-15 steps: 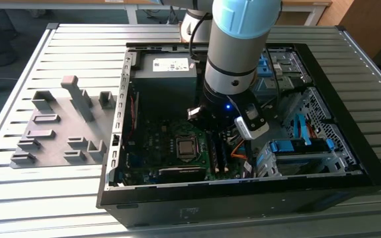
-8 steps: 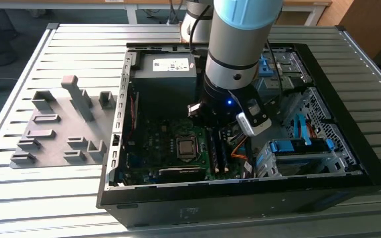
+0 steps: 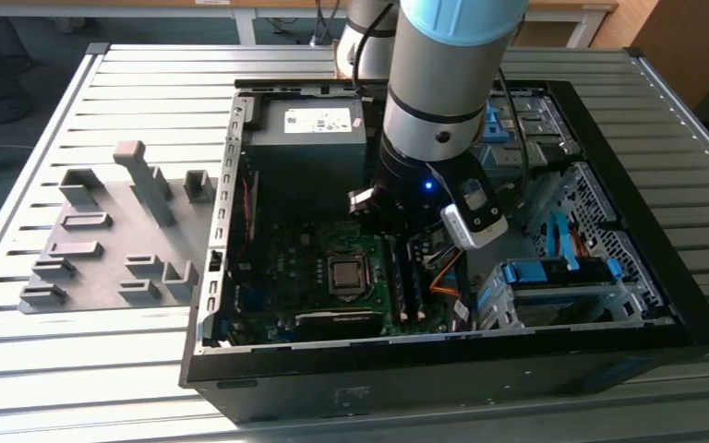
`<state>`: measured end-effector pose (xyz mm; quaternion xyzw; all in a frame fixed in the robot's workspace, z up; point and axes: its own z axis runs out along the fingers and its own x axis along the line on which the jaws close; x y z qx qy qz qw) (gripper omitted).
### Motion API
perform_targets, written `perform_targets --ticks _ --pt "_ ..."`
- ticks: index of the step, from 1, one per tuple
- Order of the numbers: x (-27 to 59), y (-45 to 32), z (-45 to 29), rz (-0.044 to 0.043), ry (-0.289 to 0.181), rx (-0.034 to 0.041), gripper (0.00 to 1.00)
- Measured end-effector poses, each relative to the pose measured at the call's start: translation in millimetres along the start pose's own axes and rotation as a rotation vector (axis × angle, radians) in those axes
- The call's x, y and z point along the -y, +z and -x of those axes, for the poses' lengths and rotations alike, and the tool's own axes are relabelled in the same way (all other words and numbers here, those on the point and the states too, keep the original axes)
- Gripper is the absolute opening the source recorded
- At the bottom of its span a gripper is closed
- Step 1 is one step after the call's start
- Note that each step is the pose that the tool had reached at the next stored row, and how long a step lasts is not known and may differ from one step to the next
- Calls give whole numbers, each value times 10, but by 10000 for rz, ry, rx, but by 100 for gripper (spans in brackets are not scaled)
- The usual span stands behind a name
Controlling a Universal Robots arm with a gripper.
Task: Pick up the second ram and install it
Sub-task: 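Press down the second ram until it locks into place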
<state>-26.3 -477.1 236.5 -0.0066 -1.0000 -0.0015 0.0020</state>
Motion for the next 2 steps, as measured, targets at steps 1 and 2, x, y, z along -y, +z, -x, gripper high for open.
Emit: perform_targets --ticks 1,2 --pt "0 0 0 0 1 0 11" --pt "0 0 0 0 0 -1 11"
